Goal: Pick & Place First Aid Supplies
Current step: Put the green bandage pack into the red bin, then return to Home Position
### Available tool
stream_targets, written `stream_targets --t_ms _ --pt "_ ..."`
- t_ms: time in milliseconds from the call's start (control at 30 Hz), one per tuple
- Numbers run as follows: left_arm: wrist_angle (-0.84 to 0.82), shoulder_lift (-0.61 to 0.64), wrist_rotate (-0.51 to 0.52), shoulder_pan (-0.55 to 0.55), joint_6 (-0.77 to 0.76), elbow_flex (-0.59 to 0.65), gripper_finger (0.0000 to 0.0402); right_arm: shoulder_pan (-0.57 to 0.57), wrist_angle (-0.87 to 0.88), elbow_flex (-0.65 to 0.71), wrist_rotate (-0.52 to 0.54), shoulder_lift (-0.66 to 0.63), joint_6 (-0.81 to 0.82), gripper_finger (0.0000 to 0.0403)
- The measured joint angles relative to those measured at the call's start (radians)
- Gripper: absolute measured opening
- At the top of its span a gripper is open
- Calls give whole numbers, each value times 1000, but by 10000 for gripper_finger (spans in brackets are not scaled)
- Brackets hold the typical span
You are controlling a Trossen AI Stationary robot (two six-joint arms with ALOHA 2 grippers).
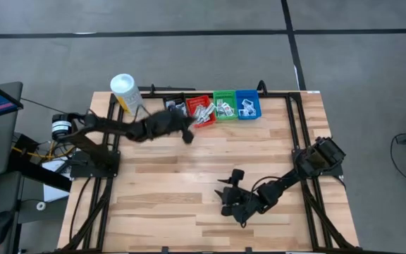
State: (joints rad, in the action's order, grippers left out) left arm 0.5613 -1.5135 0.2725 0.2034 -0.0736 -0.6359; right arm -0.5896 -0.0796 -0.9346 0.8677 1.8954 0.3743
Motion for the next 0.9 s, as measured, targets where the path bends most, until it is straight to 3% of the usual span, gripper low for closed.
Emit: stream_targets --t_ms 233,367,533,667,900 --pt "-2 -28 -205 224 -34 -140 7 24 -174 107 24 0 19 194" --pt "-4 -130 -299 268 -64 -209 7 29 -189 110 24 0 15 190" --pt "-7 -229 -297 281 -65 -245 7 14 -207 109 24 0 12 191" --pt "-4 -255 -233 281 -55 -249 16 -2 -207 109 23 0 12 195" --pt "-15 -261 -229 280 -44 -250 87 -6 -205 109 22 0 12 205"
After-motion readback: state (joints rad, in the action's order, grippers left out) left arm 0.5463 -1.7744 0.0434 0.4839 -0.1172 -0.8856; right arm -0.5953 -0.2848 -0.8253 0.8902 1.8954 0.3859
